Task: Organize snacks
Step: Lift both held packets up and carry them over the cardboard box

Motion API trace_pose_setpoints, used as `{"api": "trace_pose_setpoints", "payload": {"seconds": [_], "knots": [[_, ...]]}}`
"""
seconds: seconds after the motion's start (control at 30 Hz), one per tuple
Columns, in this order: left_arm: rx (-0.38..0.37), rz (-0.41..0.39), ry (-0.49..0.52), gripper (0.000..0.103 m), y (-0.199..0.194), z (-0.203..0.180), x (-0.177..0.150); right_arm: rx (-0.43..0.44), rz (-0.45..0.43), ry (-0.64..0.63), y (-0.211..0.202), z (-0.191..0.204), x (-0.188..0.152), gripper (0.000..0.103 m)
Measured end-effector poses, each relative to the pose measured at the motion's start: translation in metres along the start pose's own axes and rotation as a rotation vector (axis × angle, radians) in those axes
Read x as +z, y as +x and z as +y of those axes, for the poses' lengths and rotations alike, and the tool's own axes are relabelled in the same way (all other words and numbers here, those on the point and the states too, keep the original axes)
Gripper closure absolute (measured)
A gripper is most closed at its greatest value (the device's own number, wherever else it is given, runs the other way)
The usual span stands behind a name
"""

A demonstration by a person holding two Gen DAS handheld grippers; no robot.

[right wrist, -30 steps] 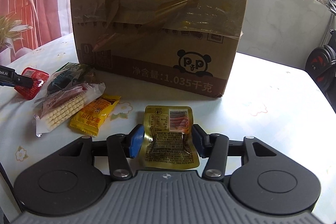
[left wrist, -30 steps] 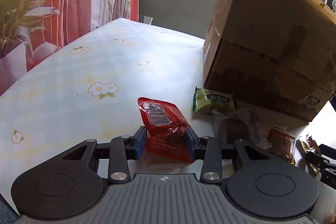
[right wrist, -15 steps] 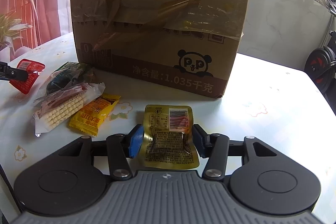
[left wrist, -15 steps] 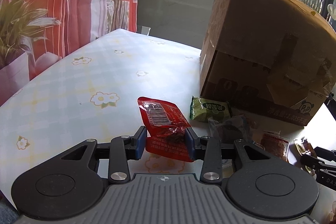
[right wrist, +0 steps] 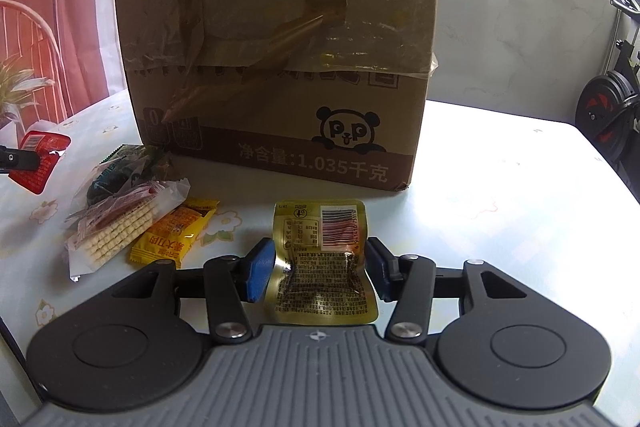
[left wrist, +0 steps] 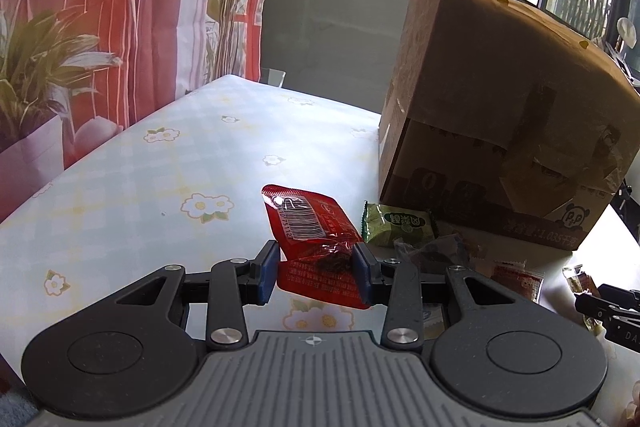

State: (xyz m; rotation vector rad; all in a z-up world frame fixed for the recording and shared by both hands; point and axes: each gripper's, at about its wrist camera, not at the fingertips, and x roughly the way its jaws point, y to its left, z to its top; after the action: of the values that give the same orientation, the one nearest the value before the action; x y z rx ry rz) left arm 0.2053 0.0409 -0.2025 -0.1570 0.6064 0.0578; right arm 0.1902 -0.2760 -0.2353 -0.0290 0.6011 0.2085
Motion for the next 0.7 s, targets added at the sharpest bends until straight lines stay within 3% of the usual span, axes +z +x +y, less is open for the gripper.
{"api": "trace_pose_setpoints", "payload": {"seconds": [0.7], "knots": [[-0.013, -0.025, 0.005, 0.062, -0.0057, 0.0033, -0.001, -0.001, 0.003, -0.003, 0.0014, 0.0021, -0.0001, 0.051]]}}
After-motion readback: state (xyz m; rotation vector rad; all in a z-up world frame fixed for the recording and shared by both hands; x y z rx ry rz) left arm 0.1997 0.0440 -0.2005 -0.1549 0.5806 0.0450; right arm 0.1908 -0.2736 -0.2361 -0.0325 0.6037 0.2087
